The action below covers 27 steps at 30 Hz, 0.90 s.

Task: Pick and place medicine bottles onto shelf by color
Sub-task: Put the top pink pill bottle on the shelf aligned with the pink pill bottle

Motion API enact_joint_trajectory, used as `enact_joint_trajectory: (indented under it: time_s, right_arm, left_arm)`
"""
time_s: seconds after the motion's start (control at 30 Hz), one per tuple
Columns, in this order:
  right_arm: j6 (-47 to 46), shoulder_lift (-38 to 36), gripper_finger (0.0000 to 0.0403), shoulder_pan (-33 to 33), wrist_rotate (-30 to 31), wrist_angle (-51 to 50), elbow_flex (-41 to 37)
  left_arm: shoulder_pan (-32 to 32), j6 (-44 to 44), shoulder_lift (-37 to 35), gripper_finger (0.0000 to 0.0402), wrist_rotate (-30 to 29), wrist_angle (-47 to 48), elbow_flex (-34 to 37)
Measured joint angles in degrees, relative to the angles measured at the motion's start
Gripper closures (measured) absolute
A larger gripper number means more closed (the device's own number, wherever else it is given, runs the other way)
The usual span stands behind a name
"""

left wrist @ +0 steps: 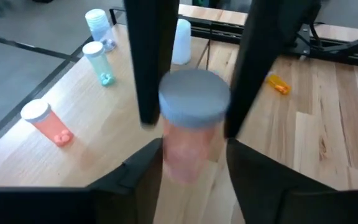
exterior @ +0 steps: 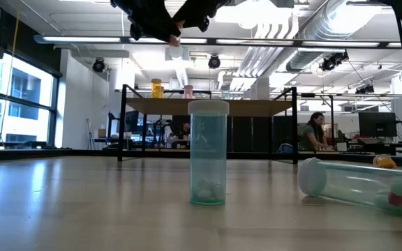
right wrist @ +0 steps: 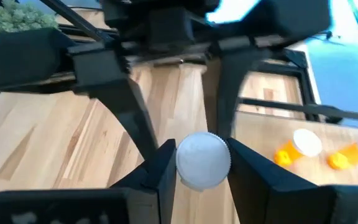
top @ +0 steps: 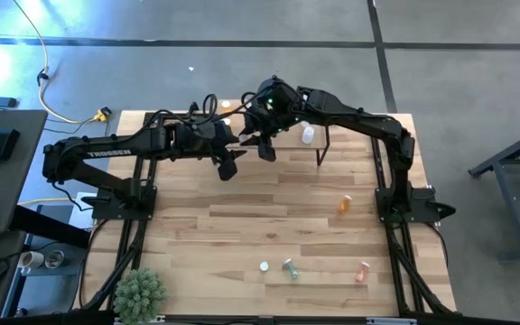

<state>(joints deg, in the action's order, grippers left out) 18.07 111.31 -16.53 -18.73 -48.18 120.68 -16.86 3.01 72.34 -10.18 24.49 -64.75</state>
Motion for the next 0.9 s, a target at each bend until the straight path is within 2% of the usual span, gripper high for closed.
enact_joint_trajectory:
  time_s: [0.17, 0.3, 0.57, 0.9]
  right_arm:
    - [0.3, -1.9, 0.0294, -2.2, 0.3, -1.5, 0.0]
    - [0.4, -3.9, 0.0294, -4.4, 0.3, -2.0, 0.0]
    - [0.4, -9.9, 0.0294, -9.7, 0.9, 1.1, 0.0]
    - [-0.8, -14.5, 0.0294, -13.5, 2.5, 4.4, -0.3]
  left_arm:
    - [0.0, 0.9, -0.3, 0.0194, -2.9, 0.1, 0.0]
    - [0.0, 1.3, -0.8, 0.0178, -5.8, 0.2, 0.0]
    - [-0.4, 1.4, -3.7, 0.0174, -7.7, 0.2, 0.0]
    - [-0.5, 1.0, -10.8, 0.0174, -13.9, 0.0, 0.0]
